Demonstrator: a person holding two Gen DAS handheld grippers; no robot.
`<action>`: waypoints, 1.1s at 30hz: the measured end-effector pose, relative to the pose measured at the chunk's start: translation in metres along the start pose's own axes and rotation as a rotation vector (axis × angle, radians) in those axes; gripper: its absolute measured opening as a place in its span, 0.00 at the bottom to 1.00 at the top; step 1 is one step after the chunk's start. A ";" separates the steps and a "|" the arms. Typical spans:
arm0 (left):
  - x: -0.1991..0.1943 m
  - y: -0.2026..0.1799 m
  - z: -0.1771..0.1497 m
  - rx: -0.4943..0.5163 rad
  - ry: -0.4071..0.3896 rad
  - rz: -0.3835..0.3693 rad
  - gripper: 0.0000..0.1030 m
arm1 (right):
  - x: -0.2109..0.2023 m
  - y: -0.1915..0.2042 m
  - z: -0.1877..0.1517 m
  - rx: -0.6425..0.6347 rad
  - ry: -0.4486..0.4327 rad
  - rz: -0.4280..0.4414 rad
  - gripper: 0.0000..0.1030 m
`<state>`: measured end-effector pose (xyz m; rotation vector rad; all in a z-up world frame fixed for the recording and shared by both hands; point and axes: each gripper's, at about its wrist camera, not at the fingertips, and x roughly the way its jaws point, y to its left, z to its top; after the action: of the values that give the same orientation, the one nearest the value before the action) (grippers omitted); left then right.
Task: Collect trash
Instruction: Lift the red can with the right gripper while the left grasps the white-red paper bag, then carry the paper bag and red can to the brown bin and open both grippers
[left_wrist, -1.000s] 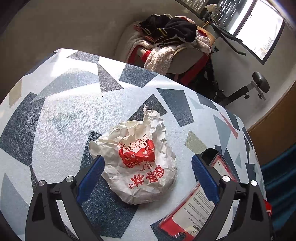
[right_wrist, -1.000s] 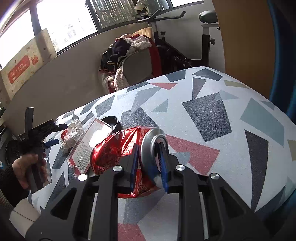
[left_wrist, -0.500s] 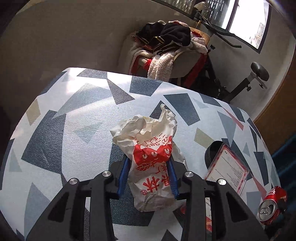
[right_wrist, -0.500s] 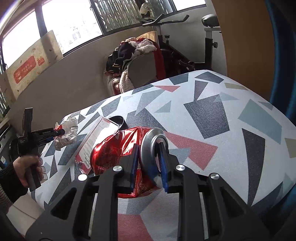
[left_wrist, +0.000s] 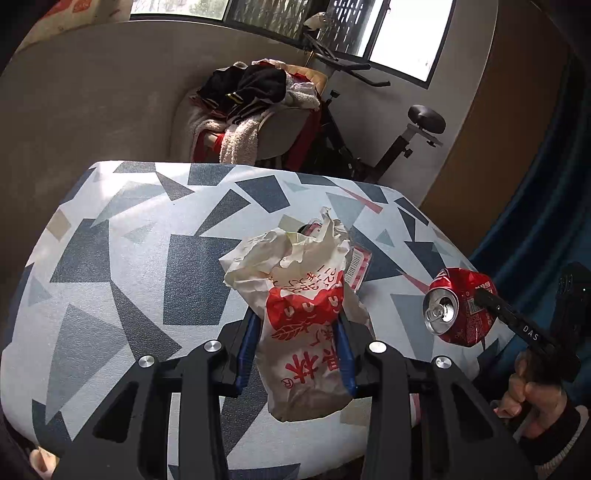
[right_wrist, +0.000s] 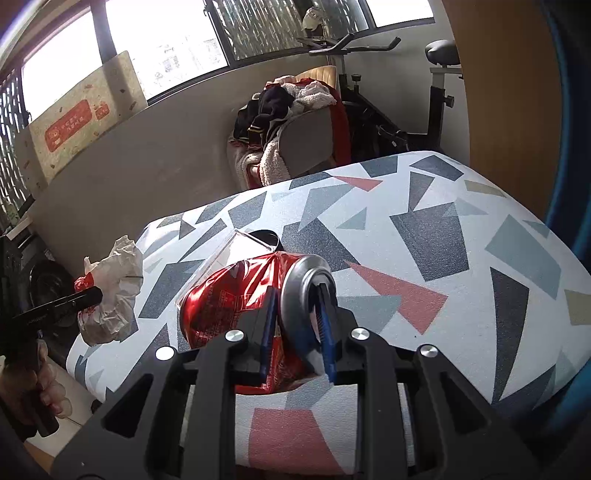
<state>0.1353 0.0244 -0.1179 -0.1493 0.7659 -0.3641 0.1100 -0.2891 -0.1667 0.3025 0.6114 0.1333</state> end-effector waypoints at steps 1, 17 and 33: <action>-0.005 -0.003 -0.008 -0.003 0.003 -0.007 0.36 | -0.002 0.002 0.001 -0.002 -0.002 0.002 0.24; -0.055 -0.052 -0.114 0.161 0.088 -0.062 0.36 | -0.042 0.017 -0.022 -0.007 -0.008 0.027 0.24; -0.050 -0.068 -0.157 0.190 0.143 -0.103 0.76 | -0.056 0.011 -0.054 -0.008 0.026 0.037 0.24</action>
<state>-0.0258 -0.0200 -0.1795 0.0169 0.8623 -0.5472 0.0328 -0.2781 -0.1745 0.3050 0.6306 0.1757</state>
